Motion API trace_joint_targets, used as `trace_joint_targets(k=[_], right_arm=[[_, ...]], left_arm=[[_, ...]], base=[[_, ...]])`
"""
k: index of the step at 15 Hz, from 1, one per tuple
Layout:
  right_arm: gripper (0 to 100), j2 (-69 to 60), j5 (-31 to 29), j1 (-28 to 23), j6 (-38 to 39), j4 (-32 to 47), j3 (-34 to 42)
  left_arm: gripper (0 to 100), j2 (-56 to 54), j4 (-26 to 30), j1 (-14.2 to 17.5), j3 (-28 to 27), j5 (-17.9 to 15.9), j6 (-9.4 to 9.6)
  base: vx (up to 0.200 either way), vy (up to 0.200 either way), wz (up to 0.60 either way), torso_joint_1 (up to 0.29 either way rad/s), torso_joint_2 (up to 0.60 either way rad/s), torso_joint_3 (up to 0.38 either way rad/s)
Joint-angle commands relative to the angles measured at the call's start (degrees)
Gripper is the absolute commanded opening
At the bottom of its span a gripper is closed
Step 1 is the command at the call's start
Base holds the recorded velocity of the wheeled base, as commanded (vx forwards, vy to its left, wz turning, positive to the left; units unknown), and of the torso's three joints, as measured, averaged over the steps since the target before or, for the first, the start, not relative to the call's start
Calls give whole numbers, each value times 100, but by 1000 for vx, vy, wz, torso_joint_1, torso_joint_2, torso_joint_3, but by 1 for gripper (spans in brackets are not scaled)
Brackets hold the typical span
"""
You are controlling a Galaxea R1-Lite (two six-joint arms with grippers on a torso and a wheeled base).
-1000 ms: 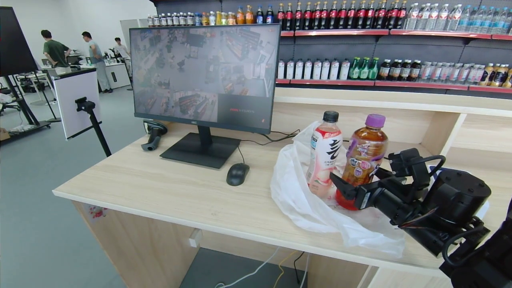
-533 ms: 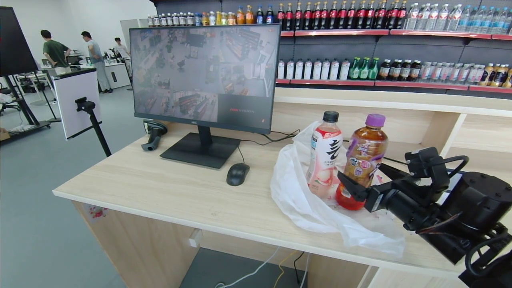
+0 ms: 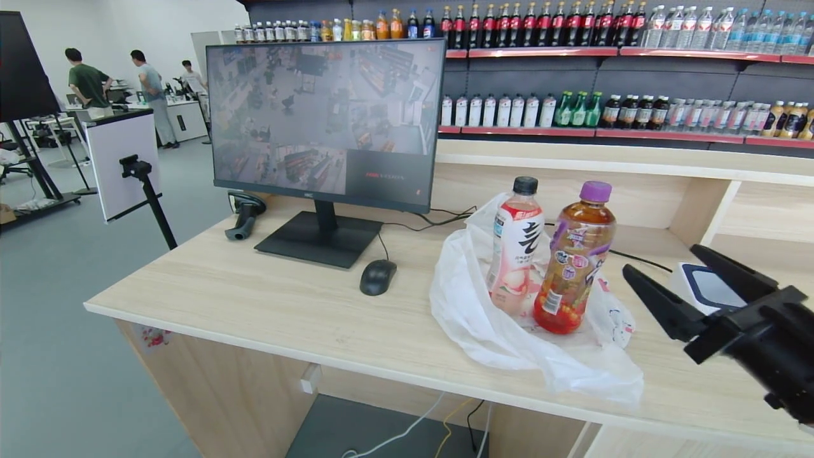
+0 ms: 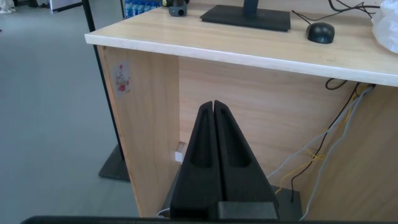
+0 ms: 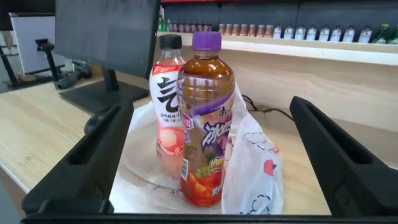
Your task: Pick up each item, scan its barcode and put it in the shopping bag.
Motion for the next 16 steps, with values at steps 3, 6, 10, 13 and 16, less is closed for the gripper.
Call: trace_joint_targets(k=[3, 6, 10, 13, 16], right_arm=[[100, -1637, -20, -1, 36, 737, 421], [100, -2999, 42, 105, -210, 2926, 421], [100, -5389, 60, 447, -263, 6134, 412], [100, -7182, 253, 579, -447, 8349, 403], [100, -7850, 270, 579, -447, 8955, 421]], left_arm=[[0, -2, 0, -1, 0, -2, 2], [0, -2, 0, -1, 0, -2, 2], [0, -2, 0, -1, 0, -2, 2], [0, -2, 0, -1, 0, -2, 2], [0, -2, 0, -1, 0, -2, 2]], base=[[0, 0, 0, 0, 0, 0], [0, 0, 0, 0, 0, 0], [0, 0, 0, 0, 0, 0], [0, 0, 0, 0, 0, 0], [0, 0, 0, 0, 0, 0]])
